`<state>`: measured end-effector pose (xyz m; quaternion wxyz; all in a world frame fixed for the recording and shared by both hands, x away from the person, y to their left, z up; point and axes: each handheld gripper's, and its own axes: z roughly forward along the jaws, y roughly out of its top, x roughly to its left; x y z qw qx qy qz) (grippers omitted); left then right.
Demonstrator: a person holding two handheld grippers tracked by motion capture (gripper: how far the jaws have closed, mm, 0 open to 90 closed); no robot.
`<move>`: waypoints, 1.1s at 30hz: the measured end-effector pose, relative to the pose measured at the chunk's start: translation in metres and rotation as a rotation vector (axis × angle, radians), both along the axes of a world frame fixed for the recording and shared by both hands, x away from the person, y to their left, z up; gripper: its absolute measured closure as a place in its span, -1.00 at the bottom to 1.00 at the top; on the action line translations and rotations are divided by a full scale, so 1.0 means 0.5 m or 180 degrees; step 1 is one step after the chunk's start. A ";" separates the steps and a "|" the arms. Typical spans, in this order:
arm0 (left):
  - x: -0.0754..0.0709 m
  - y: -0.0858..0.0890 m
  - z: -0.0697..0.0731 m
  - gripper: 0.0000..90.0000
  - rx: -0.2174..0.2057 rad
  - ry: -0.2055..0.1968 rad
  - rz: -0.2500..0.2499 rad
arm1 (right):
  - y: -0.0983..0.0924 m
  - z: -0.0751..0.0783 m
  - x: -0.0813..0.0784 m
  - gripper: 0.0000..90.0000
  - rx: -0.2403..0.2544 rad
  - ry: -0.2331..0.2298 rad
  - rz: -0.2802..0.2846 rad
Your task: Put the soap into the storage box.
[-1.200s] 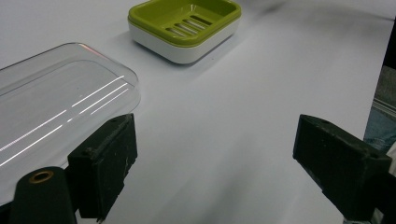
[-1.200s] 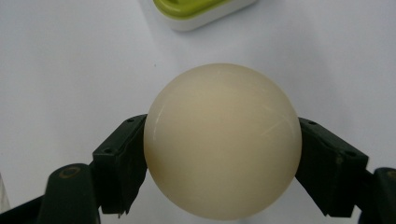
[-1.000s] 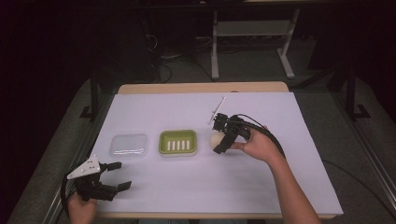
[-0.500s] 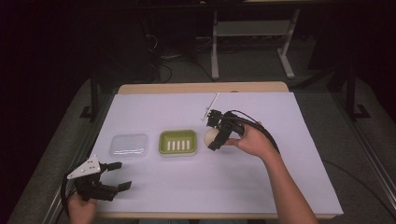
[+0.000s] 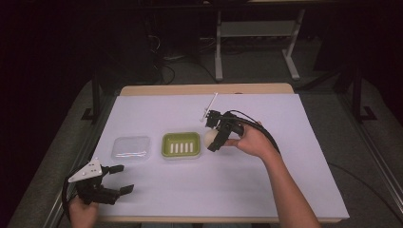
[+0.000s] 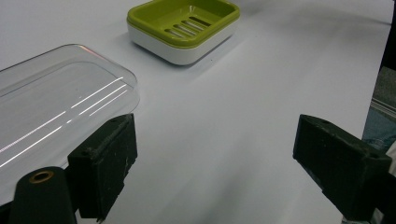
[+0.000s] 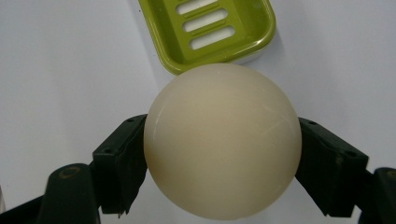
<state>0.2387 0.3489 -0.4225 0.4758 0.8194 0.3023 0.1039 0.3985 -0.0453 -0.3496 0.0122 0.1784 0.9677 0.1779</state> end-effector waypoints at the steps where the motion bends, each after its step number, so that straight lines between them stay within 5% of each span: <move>1: 0.000 0.000 0.000 -0.71 0.0004 -0.0006 -0.0006 | 0.001 0.000 0.001 -0.49 0.0000 -0.0008 0.0012; 33: 0.000 0.000 0.002 -0.71 0.0032 -0.0028 -0.0015 | 0.061 0.026 0.024 -0.49 -0.0028 -0.0034 0.0169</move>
